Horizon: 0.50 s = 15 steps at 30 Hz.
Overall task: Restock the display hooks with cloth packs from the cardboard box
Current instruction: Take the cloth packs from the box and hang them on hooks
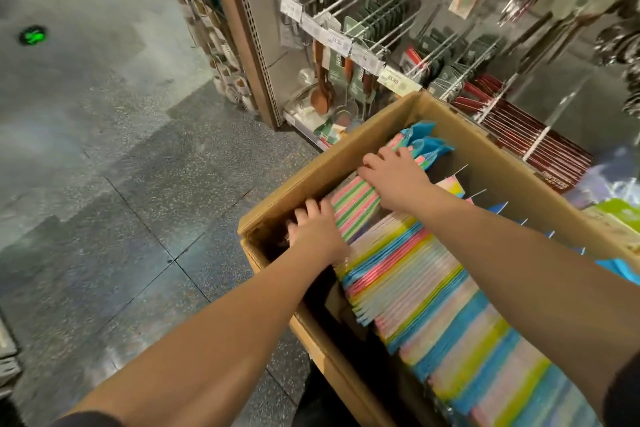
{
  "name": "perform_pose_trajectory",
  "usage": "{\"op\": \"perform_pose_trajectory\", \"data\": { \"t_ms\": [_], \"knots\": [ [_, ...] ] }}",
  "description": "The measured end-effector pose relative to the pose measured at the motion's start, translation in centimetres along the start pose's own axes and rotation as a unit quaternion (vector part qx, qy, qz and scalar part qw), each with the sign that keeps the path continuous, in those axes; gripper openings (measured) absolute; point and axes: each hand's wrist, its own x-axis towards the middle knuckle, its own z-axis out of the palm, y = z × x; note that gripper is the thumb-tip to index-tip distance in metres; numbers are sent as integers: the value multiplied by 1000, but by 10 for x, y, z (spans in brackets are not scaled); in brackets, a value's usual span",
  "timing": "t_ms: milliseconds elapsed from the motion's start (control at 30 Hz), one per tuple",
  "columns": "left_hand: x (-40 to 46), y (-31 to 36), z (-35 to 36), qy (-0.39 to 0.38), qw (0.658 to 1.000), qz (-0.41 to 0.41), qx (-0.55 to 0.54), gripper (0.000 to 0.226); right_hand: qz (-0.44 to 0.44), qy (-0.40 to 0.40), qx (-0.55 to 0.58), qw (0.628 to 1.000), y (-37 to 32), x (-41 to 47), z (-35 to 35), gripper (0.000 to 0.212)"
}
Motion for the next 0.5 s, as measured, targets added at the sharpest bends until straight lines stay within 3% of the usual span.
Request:
{"op": "perform_pose_trajectory", "data": {
  "t_ms": [67, 267, 500],
  "knots": [
    [-1, 1, 2, -15, 1000, -2, -8, 112, -11, -10, -15, 1000, 0, 0, -2, 60],
    [-20, -12, 4, 39, 999, 23, -20, 117, -76, -7, -6, 997, 2, -10, -29, 43],
    [-76, -24, -17, 121, 991, 51, -40, 124, -114, 30, -50, 992, 6, -59, -88, 52]
  ]
}}
